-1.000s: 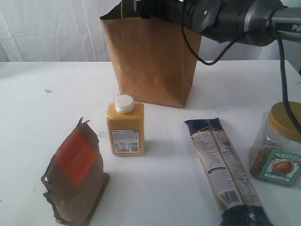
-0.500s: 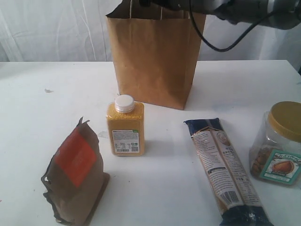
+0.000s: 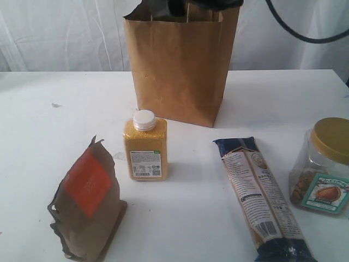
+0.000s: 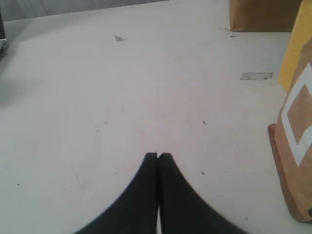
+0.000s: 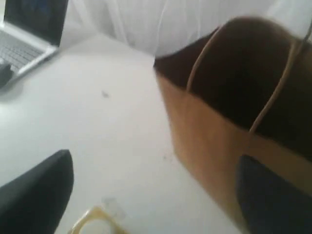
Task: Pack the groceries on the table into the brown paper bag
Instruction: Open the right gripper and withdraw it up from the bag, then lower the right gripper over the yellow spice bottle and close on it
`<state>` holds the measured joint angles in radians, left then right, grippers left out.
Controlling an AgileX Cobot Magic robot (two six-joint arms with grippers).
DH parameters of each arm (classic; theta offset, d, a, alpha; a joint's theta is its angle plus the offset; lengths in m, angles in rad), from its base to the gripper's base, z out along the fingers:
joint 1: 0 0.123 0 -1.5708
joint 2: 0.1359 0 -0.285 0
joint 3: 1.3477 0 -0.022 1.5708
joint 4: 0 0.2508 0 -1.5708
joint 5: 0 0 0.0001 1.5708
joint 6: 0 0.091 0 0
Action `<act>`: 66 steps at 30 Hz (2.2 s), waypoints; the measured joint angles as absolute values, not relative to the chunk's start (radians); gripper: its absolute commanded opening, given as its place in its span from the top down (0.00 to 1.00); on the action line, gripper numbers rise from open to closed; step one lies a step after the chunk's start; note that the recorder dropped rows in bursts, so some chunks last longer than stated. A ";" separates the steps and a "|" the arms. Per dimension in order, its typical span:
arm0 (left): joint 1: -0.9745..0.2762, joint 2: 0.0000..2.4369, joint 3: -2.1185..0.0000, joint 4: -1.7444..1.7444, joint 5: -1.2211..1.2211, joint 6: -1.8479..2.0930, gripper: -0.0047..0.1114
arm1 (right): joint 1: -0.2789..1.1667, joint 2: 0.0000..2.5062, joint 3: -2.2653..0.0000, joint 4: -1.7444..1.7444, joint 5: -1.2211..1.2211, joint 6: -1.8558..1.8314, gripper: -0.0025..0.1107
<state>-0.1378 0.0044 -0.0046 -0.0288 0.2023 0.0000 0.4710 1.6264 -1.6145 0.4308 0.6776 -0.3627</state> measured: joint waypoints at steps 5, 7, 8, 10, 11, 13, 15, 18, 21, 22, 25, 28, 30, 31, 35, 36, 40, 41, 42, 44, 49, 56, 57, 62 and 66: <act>-0.138 0.004 -0.005 -0.029 0.202 0.000 0.96 | 0.474 1.605 -1.614 0.428 0.963 -0.377 0.39; -0.138 0.004 -0.005 -0.029 0.202 0.000 0.96 | 0.487 1.605 -1.614 0.441 1.081 -0.417 0.43; -0.138 0.004 -0.005 -0.029 0.202 0.000 0.96 | 0.498 1.605 -1.614 0.456 1.133 -0.436 0.44; -0.138 0.004 -0.005 -0.029 0.202 0.000 0.96 | 0.522 1.605 -1.614 0.502 1.190 -0.464 0.44; -0.138 0.004 -0.005 -0.029 0.202 0.000 0.96 | 0.535 1.605 -1.614 0.528 1.201 -0.477 0.44; -0.138 0.004 -0.005 -0.029 0.202 0.000 0.96 | 0.565 1.605 -1.614 0.562 1.211 -0.498 0.47; -0.138 0.004 -0.005 -0.029 0.202 0.000 0.96 | 0.589 1.605 -1.614 0.570 1.215 -0.516 0.52; -0.138 0.004 -0.005 -0.029 0.202 0.000 0.96 | 0.615 1.605 -1.614 0.541 1.219 -0.539 0.56; -0.138 0.004 -0.005 -0.029 0.202 0.000 0.96 | 0.620 1.605 -1.614 0.437 1.219 -0.580 0.55; -0.138 0.004 -0.005 -0.029 0.202 0.000 0.96 | 0.620 1.605 -1.614 0.383 1.219 -0.597 0.54; -0.138 0.004 -0.005 -0.029 0.202 0.000 0.96 | 0.620 1.612 -1.614 0.222 1.214 -0.639 0.43; -0.138 0.004 -0.005 -0.029 0.202 0.000 0.96 | 0.620 1.652 -1.614 0.201 1.210 -0.688 0.24; -0.138 0.004 -0.005 -0.029 0.202 0.000 0.96 | 0.620 1.710 -1.614 0.203 1.188 -0.724 0.22; -0.138 0.004 -0.005 -0.029 0.202 0.000 0.96 | 0.620 1.754 -1.614 0.197 1.171 -0.742 0.22; -0.138 0.004 -0.005 -0.029 0.202 0.000 0.96 | 0.620 1.842 -1.614 0.135 1.062 -0.755 0.22; -0.138 0.004 -0.005 -0.029 0.202 0.000 0.96 | 0.620 1.854 -1.614 0.125 1.031 -0.755 0.22; -0.138 0.004 -0.005 -0.029 0.202 0.000 0.96 | 0.620 1.878 -1.614 0.136 0.931 -0.759 0.22; -0.138 0.004 -0.005 -0.029 0.202 0.000 0.96 | 0.620 1.886 -1.614 0.142 0.917 -0.759 0.22; -0.138 0.004 -0.005 -0.029 0.202 0.000 0.96 | 0.620 1.894 -1.614 0.152 0.904 -0.761 0.22; -0.138 0.004 -0.005 -0.029 0.202 0.000 0.96 | 0.620 1.912 -1.614 0.173 0.883 -0.761 0.22; -0.138 0.004 -0.005 -0.029 0.202 0.000 0.96 | 0.620 1.954 -1.614 0.240 0.860 -0.763 0.22; -0.138 0.004 -0.005 -0.029 0.202 0.000 0.96 | 0.620 2.017 -1.614 0.296 0.833 -0.831 0.22; -0.138 0.004 -0.005 -0.029 0.202 0.000 0.96 | 0.620 2.024 -1.614 0.301 0.833 -0.836 0.22; -0.138 0.004 -0.005 -0.029 0.202 0.000 0.96 | 0.620 2.047 -1.614 0.312 0.833 -0.845 0.24; -0.138 0.004 -0.005 -0.029 0.202 0.000 0.96 | 0.620 2.047 -1.614 0.319 0.845 -0.787 0.34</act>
<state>-0.1378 0.0044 -0.0046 -0.0288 0.2023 0.0000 0.6201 2.0475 -1.6145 0.3187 0.8450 -0.7874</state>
